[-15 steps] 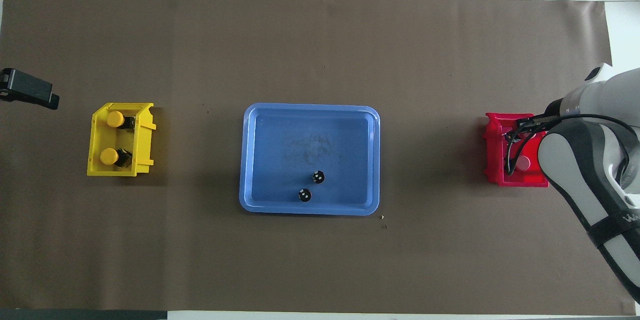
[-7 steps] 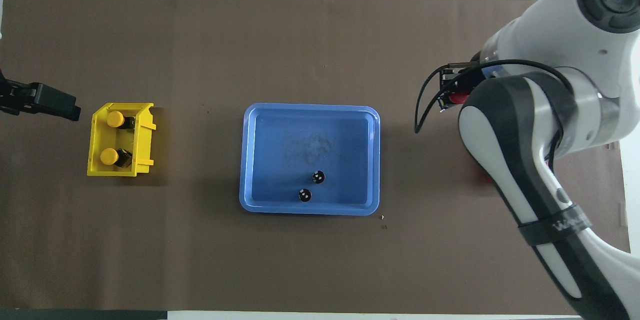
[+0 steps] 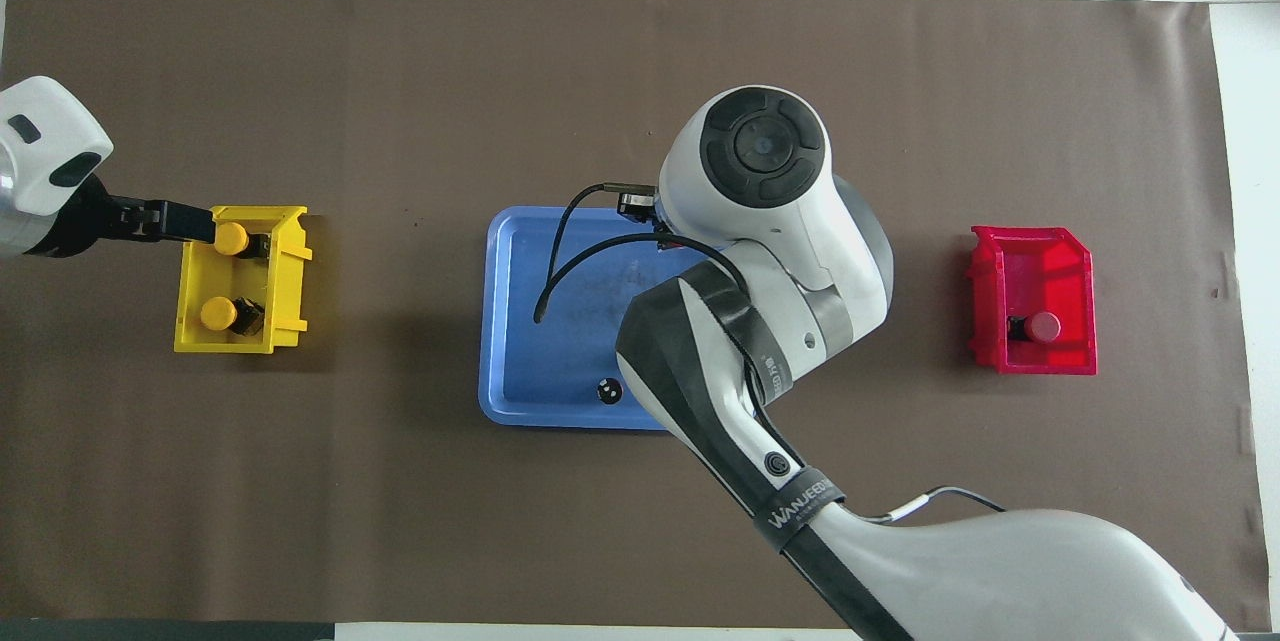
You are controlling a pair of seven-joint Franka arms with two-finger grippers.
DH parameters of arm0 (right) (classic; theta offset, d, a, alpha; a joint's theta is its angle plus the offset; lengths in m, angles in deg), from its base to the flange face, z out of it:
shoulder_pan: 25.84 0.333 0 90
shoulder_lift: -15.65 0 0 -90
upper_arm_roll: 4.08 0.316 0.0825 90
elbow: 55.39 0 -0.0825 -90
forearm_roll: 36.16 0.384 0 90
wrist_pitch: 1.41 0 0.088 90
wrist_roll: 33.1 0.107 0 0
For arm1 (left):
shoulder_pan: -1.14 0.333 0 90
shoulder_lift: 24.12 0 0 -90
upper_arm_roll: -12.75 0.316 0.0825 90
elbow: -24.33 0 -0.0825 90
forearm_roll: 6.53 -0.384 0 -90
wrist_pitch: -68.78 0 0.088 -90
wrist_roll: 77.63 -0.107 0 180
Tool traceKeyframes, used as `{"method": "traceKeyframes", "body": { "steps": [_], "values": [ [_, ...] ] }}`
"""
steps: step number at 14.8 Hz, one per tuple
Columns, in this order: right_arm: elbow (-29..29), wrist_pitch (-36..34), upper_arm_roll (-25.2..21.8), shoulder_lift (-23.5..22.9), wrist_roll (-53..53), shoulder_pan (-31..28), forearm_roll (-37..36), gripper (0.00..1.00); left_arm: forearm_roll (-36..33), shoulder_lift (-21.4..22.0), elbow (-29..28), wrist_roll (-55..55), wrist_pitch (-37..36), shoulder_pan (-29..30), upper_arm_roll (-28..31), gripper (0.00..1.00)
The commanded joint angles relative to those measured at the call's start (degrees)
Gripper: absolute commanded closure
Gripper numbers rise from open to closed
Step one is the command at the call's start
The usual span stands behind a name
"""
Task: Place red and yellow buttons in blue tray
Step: 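Carry the red button into the blue tray while the left gripper reaches the yellow holder, then return the right gripper to the red holder while the left gripper grasps a yellow button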
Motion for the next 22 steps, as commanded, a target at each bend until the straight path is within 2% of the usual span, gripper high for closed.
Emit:
{"method": "traceKeyframes", "body": {
  "steps": [1, 4, 7, 10, 11, 14, 16, 18, 21, 22],
  "values": [
    [0.6, 0.8, -0.3, -1.9, 3.2, 1.4, -0.5, 0.81, 0.7, -3.5, -1.5, -2.3, 6.7, 0.8, -0.1, 0.15],
    [-2.5, 2.2, -0.3, -1.5, 3.3, 2.6, -0.5, 0.80, 0.6, -5.7, -2.0, -3.0, 9.0, 2.7, -0.1, 0.23],
    [-5.1, 4.5, -0.3, -1.4, 3.3, 2.5, -1.9, 0.77, 0.6, -6.2, -5.3, -3.1, 14.2, 2.8, -0.2, 0.23],
    [-6.7, 5.1, -0.3, -1.0, 3.3, 2.5, -3.8, 0.73, 0.7, -6.4, -6.7, -2.9, 15.3, 2.8, -0.1, 0.23],
    [-6.6, 5.1, -0.3, -1.0, 3.3, 2.5, -3.8, 0.59, 0.7, -6.4, -6.8, -2.8, 15.5, 2.8, -0.1, 0.23],
    [-4.5, 3.7, -0.5, -1.1, 2.8, 2.1, -3.9, 0.00, 0.7, -6.8, -6.9, -2.5, 15.7, 2.7, -0.2, 0.25],
    [0.1, -2.5, -0.9, -0.8, 1.9, 0.5, -5.1, 0.00, 0.7, -7.6, -7.4, -2.5, 17.0, 2.4, -0.2, 0.25],
    [-0.4, -7.7, -0.8, 4.6, -5.8, -4.2, -5.6, 0.00, 0.7, -7.7, -9.3, -2.3, 19.3, 2.3, -0.2, 0.25],
    [-9.7, -11.5, -0.6, 15.5, -16.2, -13.8, -4.6, 0.00, 0.7, -7.8, -10.1, -2.2, 20.4, 2.1, -0.2, 0.26],
    [-13.7, -11.2, -0.6, 18.8, -21.9, -16.3, -3.7, 0.00, 0.7, -7.8, -10.2, -1.9, 20.3, 2.1, -0.2, 0.34]
  ]
}}
